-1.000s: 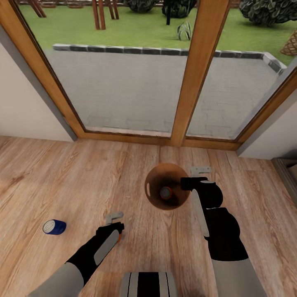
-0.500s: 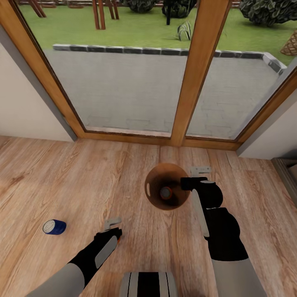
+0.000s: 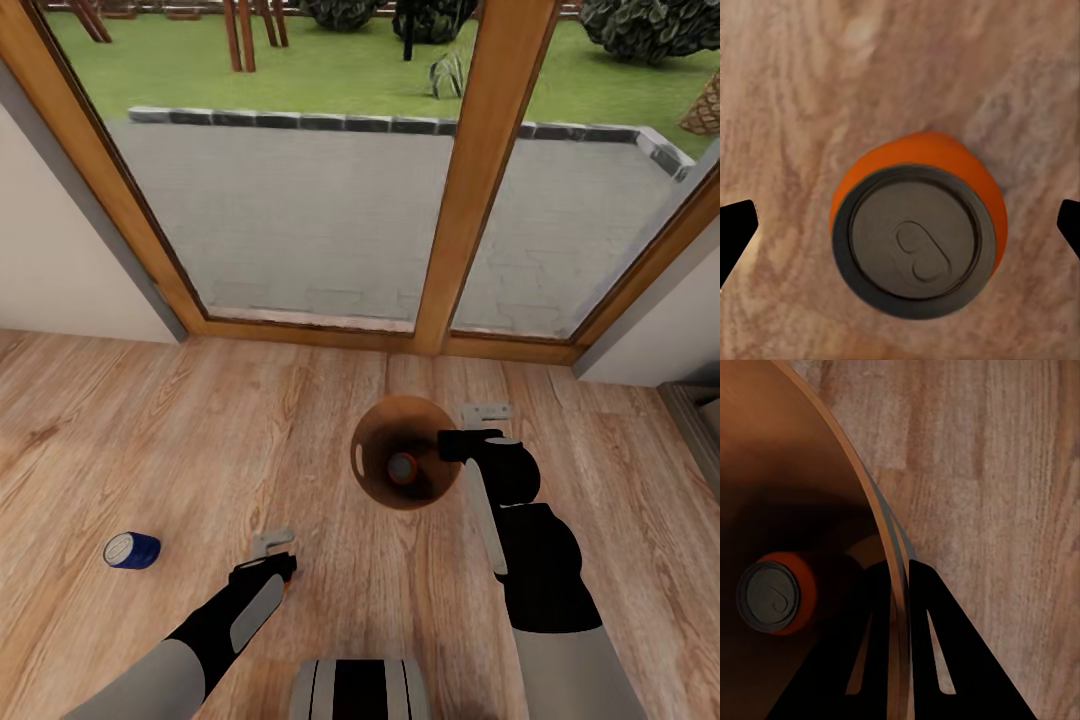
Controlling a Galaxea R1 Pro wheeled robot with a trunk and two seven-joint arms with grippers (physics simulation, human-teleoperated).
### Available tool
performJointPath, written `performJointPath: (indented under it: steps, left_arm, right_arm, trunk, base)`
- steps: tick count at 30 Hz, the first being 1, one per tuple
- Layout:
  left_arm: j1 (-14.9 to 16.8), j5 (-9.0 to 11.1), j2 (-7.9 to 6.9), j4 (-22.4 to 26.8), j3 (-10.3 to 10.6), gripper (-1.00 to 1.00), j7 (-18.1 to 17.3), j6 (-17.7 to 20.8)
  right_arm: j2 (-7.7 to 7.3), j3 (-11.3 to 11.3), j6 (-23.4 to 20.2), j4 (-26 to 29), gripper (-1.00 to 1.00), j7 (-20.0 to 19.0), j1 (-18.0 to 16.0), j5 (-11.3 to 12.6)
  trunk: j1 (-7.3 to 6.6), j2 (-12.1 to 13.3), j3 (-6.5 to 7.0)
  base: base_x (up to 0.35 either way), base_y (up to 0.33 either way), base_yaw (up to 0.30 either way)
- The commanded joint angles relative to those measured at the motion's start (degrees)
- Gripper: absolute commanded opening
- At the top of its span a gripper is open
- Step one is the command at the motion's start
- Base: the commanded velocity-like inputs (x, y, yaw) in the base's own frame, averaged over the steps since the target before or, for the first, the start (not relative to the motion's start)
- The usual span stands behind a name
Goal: Put the three can of soda from the living room inside the tash can in the kitchen.
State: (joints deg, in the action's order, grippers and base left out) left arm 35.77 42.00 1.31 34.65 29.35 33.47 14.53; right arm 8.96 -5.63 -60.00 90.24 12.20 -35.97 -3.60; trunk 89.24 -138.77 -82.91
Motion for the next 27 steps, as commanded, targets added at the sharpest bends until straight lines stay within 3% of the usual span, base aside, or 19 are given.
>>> performJointPath:
  steps: [1, 20, 27]
  left_arm:
    - [0.0, 0.0, 0.0, -0.3, 0.0, 1.0, 0.0, -0.1]
    - [1.1, 0.0, 0.44, -3.6, 0.0, 1.0, -1.8, -1.7]
    - [2.6, 0.0, 0.87, -8.3, 0.0, 1.0, -5.3, -3.5]
  right_arm:
    - [0.01, 0.0, 0.0, 0.0, -1.0, -0.2, 0.0, 0.3]
    - [0.01, 0.0, 0.0, 0.0, -1.0, -0.2, 0.0, 0.3]
    - [0.01, 0.0, 0.0, 0.0, -1.0, -0.2, 0.0, 0.3]
  trunk:
    - [-0.01, 0.0, 0.01]
    - [-0.01, 0.0, 0.01]
    - [-0.01, 0.0, 0.01]
  base:
    - [0.0, 0.0, 0.0]
    - [0.0, 0.0, 0.0]
    - [0.0, 0.0, 0.0]
